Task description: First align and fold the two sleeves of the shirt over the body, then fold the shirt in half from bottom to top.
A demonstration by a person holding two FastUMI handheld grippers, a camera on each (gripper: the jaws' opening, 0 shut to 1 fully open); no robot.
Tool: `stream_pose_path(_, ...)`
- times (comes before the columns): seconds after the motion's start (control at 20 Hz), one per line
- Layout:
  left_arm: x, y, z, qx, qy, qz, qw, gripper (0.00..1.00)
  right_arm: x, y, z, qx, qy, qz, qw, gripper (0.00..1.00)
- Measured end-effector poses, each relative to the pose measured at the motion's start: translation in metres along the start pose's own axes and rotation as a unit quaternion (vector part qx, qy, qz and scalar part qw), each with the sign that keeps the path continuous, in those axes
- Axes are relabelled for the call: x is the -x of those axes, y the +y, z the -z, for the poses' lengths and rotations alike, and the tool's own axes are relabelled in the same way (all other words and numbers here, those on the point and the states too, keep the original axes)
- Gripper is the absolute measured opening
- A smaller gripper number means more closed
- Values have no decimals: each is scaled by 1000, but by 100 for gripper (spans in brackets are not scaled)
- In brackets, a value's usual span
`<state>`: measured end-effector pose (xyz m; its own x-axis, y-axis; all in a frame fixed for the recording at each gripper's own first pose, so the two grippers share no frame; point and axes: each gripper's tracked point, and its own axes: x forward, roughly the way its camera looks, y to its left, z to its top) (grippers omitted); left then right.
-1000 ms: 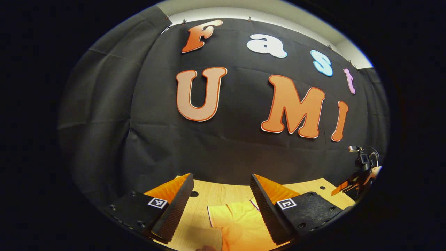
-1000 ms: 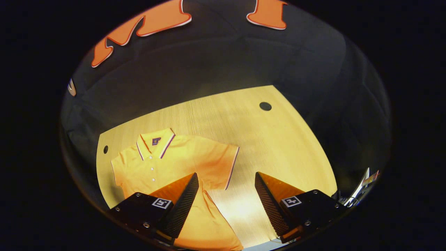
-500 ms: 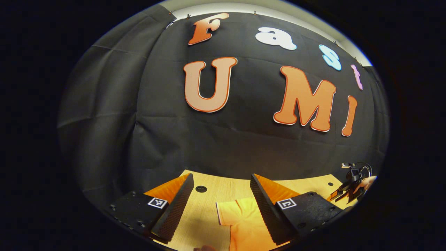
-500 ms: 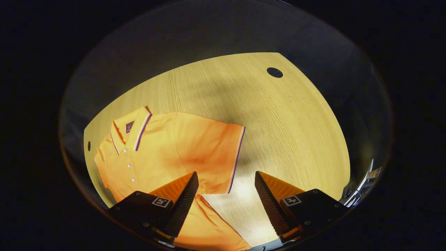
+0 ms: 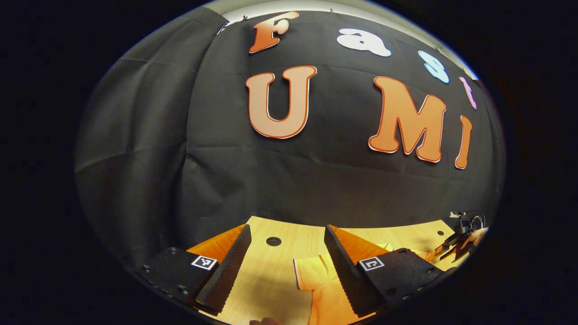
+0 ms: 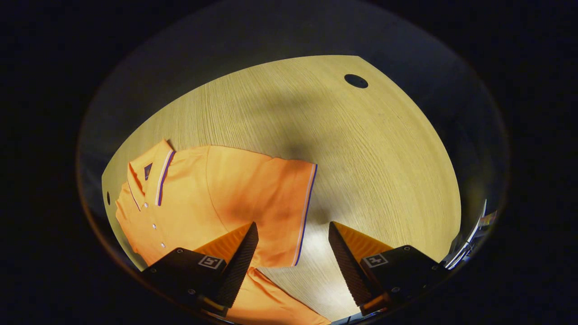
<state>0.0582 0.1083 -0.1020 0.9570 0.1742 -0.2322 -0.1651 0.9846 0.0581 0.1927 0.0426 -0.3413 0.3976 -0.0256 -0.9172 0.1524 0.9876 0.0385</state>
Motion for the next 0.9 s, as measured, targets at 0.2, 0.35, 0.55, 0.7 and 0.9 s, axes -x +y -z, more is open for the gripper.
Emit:
stream_pose_path(0.2, 1, 5, 0, -1, -2, -9, 1000, 98, -5, 4, -1, -5, 1, 4, 1000, 95)
stream_pose_path(0.35, 4, 7, 0, -2, -2, -10, 1000, 98, -13, 2, -1, -2, 3, 16, 1000, 94)
stream_pose_path(0.55, 8, 10, -2, 1, -2, -12, 1000, 98, -31, 10, 10, -14, 7, 6, 1000, 89)
stream_pose_path(0.7, 10, 13, 0, 0, 0, -16, 1000, 98, -24, 9, 11, -13, 13, -6, 1000, 78)
stream_pose_path(0.9, 11, 14, 14, 21, 20, -14, 999, 98, -24, 14, 9, -6, -5, -15, 1000, 46)
